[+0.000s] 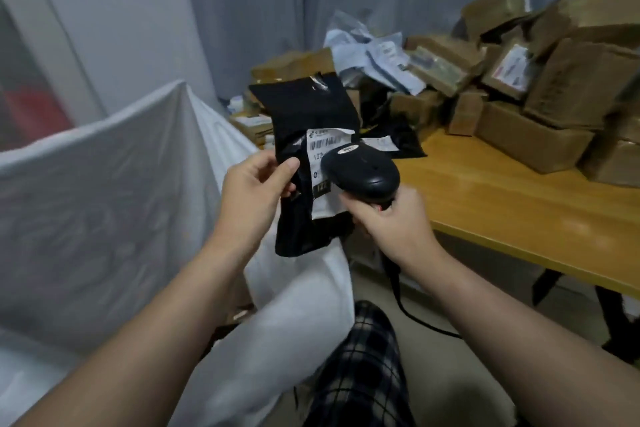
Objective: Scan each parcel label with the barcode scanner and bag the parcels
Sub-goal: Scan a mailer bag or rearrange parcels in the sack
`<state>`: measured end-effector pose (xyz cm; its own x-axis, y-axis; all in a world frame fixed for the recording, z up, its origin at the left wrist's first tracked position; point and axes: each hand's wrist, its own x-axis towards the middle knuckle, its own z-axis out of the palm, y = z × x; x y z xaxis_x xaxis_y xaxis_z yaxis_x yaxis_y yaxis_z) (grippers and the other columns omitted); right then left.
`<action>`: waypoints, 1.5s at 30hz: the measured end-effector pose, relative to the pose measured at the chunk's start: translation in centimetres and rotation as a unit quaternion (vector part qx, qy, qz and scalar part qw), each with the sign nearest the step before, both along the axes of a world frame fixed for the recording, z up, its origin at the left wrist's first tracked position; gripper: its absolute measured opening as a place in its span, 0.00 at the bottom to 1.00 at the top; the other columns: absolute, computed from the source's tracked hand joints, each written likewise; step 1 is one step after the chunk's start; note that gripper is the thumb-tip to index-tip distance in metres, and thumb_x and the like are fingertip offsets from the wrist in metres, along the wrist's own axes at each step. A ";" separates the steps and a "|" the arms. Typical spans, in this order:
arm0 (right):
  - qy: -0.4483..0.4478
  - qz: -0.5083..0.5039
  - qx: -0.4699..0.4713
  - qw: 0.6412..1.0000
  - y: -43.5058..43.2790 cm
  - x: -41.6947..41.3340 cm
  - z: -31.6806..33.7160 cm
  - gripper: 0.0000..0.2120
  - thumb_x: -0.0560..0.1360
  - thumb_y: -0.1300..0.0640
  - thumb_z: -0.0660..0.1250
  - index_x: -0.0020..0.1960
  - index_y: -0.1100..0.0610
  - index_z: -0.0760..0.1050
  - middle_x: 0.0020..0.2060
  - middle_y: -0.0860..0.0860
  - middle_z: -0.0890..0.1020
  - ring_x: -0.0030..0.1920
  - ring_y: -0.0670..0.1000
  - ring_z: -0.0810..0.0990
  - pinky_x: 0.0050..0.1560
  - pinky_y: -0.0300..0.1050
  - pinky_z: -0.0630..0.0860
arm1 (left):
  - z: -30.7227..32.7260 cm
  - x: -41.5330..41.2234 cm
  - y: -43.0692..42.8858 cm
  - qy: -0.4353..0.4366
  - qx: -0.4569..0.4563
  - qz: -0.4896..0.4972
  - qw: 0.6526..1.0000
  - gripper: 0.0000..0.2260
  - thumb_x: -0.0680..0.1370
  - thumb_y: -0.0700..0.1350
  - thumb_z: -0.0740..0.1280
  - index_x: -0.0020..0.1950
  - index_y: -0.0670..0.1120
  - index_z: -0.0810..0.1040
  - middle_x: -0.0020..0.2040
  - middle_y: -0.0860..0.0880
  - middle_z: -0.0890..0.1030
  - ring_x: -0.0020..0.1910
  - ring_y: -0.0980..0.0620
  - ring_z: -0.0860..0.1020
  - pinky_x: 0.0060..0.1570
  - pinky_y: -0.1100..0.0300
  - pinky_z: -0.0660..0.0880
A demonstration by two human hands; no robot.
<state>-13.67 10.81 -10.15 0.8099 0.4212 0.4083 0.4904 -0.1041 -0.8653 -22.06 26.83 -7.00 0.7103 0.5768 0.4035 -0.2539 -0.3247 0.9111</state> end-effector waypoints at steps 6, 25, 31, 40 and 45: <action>0.053 0.098 -0.064 0.992 7.6 -2.0 -2.6 0.11 0.69 0.48 0.74 0.47 0.52 0.79 0.32 0.45 0.81 0.36 0.42 0.80 0.40 0.44 0.78 | -3.2 -4.8 8.1 0.044 -0.009 0.136 0.990 0.10 0.80 0.42 0.65 0.38 0.44 0.77 0.31 0.53 0.78 0.30 0.60 0.72 0.35 0.64 0.71; 0.119 0.050 -0.209 0.969 10.8 -1.7 -10.4 0.16 0.71 0.48 0.71 0.31 0.53 0.69 0.26 0.49 0.76 0.29 0.49 0.76 0.38 0.51 0.79 | -14.4 -1.8 12.4 0.467 0.353 0.098 0.805 0.13 0.82 0.49 0.59 0.51 0.42 0.78 0.47 0.43 0.80 0.47 0.42 0.77 0.40 0.55 0.70; 0.111 -0.019 -0.138 0.984 6.3 0.0 -7.8 0.14 0.70 0.49 0.73 0.34 0.56 0.73 0.27 0.51 0.78 0.31 0.51 0.79 0.38 0.49 0.78 | -10.1 1.4 8.3 0.379 0.377 0.081 0.841 0.13 0.81 0.49 0.59 0.54 0.44 0.80 0.50 0.47 0.81 0.50 0.44 0.78 0.45 0.54 0.74; 0.066 -0.139 -0.067 0.986 -4.7 3.6 -3.1 0.13 0.72 0.49 0.73 0.36 0.56 0.75 0.32 0.57 0.81 0.36 0.57 0.81 0.42 0.57 0.79 | -4.2 8.2 -2.6 0.256 0.430 -0.018 0.866 0.12 0.81 0.50 0.61 0.59 0.48 0.79 0.50 0.48 0.82 0.48 0.49 0.78 0.45 0.55 0.76; 0.040 -0.227 -0.056 0.972 -11.8 5.6 -0.8 0.16 0.71 0.49 0.73 0.31 0.54 0.72 0.28 0.53 0.78 0.34 0.57 0.79 0.39 0.53 0.76 | -1.9 12.6 -9.8 0.211 0.467 -0.076 0.855 0.12 0.81 0.51 0.61 0.59 0.48 0.79 0.52 0.49 0.81 0.50 0.48 0.78 0.47 0.51 0.77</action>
